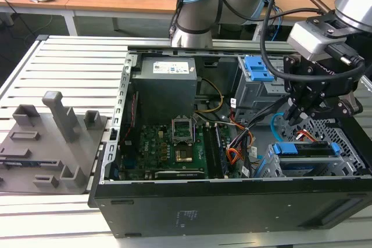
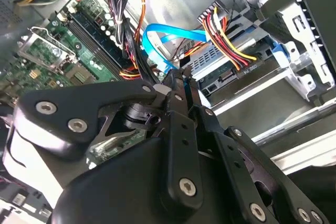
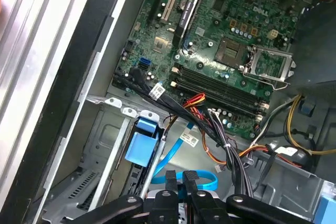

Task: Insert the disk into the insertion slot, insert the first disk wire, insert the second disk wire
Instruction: 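Insert the second disk wire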

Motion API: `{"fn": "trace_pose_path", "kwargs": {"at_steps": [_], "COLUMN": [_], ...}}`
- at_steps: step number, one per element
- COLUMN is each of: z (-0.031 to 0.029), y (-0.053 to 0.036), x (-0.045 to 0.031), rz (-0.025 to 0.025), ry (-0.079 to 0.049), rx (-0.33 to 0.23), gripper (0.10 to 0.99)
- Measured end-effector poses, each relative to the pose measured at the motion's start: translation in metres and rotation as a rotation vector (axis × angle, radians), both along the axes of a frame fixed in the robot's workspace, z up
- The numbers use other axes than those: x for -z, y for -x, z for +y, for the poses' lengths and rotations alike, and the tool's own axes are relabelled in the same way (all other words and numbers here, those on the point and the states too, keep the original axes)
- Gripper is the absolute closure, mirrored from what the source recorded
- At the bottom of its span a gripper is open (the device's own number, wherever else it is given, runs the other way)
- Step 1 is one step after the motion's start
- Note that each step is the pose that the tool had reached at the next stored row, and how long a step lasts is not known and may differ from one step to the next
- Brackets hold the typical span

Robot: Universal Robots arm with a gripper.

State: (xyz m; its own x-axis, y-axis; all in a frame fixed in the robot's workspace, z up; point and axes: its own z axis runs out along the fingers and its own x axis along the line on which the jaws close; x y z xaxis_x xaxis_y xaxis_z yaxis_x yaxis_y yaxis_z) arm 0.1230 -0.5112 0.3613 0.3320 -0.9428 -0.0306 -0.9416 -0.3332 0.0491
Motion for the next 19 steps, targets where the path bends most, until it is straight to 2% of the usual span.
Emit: {"fn": "trace_pose_path", "kwargs": {"at_steps": [19], "z": [0.0], "y": [0.0], "x": [0.0014], "rz": [0.0], "ry": [0.0], "rx": [0.227], "gripper": [0.922]}}
